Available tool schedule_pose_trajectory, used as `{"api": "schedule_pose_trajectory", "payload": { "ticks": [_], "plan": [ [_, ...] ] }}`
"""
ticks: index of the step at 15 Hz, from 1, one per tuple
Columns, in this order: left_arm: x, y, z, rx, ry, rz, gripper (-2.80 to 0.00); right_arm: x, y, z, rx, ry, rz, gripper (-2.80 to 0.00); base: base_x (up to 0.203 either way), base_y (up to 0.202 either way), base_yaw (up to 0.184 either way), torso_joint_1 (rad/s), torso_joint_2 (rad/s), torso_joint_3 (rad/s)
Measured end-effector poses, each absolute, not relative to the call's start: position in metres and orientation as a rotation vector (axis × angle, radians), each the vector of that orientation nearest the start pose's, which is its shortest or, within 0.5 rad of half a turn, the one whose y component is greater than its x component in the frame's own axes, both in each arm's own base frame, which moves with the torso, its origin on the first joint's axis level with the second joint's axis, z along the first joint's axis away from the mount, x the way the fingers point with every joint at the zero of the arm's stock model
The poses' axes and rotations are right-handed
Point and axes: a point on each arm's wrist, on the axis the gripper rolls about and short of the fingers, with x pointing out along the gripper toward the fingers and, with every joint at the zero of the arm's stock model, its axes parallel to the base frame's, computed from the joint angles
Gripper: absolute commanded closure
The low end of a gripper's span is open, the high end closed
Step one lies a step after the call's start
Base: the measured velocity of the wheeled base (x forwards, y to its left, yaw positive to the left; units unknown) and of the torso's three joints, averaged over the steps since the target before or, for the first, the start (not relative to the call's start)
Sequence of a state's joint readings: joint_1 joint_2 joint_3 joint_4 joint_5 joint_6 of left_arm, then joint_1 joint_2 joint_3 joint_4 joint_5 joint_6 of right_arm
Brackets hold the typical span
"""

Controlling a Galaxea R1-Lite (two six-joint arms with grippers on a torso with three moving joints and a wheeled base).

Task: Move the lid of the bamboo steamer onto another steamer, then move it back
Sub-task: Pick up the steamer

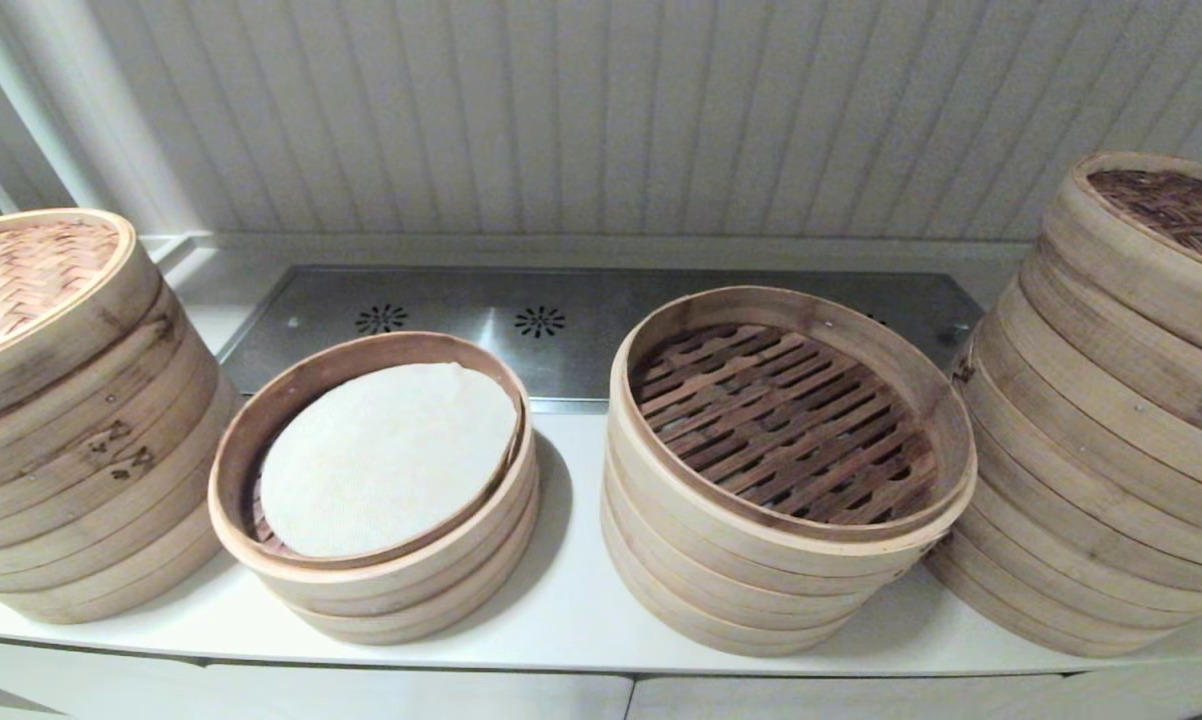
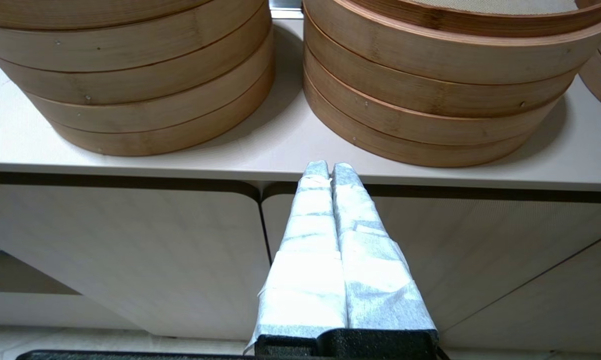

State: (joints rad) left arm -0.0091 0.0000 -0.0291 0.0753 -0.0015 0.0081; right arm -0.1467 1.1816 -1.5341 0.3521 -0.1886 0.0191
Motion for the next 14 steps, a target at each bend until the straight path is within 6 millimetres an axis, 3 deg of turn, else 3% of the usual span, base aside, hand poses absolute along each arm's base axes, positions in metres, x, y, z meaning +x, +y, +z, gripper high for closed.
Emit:
{"api": "schedule_pose_trajectory", "payload": {
  "ticks": [2,3,6,14],
  "plan": [
    [-0.025,0.0,0.076,0.009,0.046,-0.011,0.0,0.157,-0.031,0.406,0.02,-0.013,-0.419,0.0,0.0,0.0,0.0,0.0,0.0,0.0],
    [-0.025,0.0,0.076,0.009,0.046,-0.011,0.0,0.171,-0.033,0.405,0.021,-0.02,-0.439,-2.8,0.0,0.0,0.0,0.0,0.0,0.0],
    [-0.025,0.0,0.075,0.011,0.051,-0.011,0.0,0.193,-0.037,0.397,0.018,0.004,-0.445,-2.8,0.0,0.0,0.0,0.0,0.0,0.0],
    [-0.025,0.0,0.076,0.012,0.051,-0.011,0.0,0.216,-0.043,0.372,0.03,0.063,-0.449,-2.8,0.0,0.0,0.0,0.0,0.0,0.0]
  ]
}}
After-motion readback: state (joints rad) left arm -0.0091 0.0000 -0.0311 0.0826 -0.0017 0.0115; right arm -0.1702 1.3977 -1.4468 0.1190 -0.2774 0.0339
